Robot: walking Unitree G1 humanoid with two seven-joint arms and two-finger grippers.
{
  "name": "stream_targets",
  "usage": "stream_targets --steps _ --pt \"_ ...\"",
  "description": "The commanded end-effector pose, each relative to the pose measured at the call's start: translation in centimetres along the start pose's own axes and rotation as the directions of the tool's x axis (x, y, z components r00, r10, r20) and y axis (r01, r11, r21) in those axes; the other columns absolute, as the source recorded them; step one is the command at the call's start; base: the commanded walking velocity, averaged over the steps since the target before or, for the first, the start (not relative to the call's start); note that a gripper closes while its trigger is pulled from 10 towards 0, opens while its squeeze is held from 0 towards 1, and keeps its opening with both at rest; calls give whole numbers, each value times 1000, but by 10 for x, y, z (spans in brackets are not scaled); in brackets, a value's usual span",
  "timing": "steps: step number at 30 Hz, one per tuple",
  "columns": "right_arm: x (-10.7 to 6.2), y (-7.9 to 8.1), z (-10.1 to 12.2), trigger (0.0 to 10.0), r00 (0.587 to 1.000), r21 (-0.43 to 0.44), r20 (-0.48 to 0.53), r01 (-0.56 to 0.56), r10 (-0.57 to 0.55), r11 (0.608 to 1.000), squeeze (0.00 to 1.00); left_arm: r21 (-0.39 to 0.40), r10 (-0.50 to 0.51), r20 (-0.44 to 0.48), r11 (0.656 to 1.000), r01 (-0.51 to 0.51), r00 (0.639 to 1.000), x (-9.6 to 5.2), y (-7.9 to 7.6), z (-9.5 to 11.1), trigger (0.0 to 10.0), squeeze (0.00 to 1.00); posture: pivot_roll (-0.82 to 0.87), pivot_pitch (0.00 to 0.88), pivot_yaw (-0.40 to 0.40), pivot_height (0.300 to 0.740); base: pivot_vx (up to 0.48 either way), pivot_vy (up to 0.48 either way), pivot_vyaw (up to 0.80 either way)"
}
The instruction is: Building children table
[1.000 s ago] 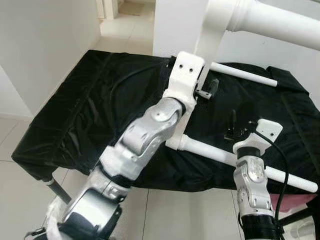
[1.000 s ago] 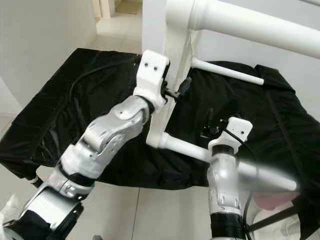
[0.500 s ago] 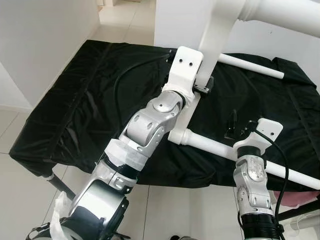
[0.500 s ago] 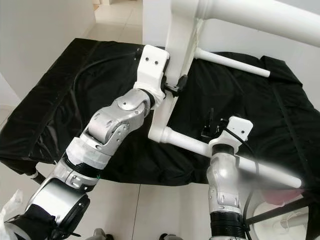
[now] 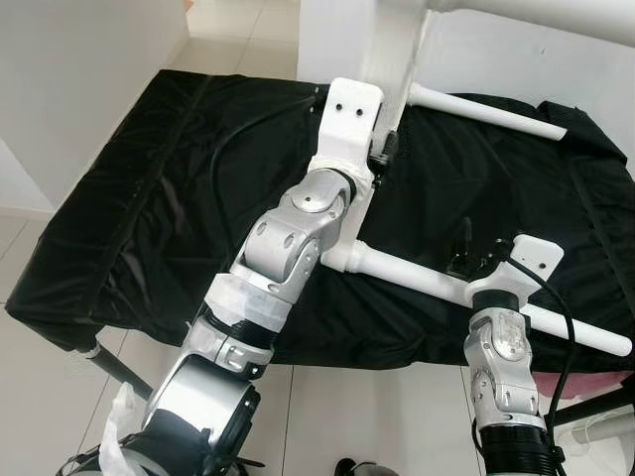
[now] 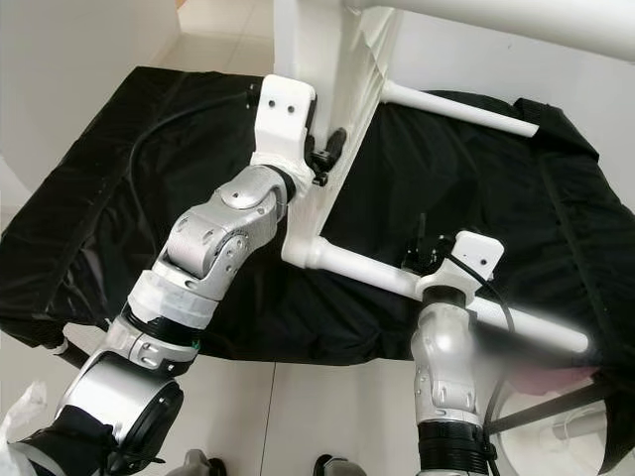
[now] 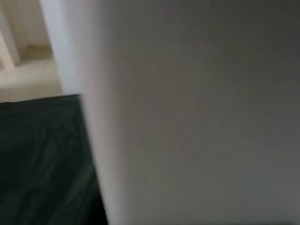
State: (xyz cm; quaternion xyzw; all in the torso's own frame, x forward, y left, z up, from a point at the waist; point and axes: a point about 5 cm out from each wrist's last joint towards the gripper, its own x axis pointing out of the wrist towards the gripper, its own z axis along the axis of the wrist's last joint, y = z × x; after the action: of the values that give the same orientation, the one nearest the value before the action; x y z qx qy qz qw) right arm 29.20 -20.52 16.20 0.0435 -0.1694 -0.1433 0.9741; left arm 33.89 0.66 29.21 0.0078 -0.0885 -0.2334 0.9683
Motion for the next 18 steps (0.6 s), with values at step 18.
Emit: stream_targets --steps 18 --pt "4 -2 -4 10000 1000 -10 -21 9 -9 1000 0 117 352 87 925 -360 932 -45 53 18 0 0 -12 149 -43 740 0 0 0"
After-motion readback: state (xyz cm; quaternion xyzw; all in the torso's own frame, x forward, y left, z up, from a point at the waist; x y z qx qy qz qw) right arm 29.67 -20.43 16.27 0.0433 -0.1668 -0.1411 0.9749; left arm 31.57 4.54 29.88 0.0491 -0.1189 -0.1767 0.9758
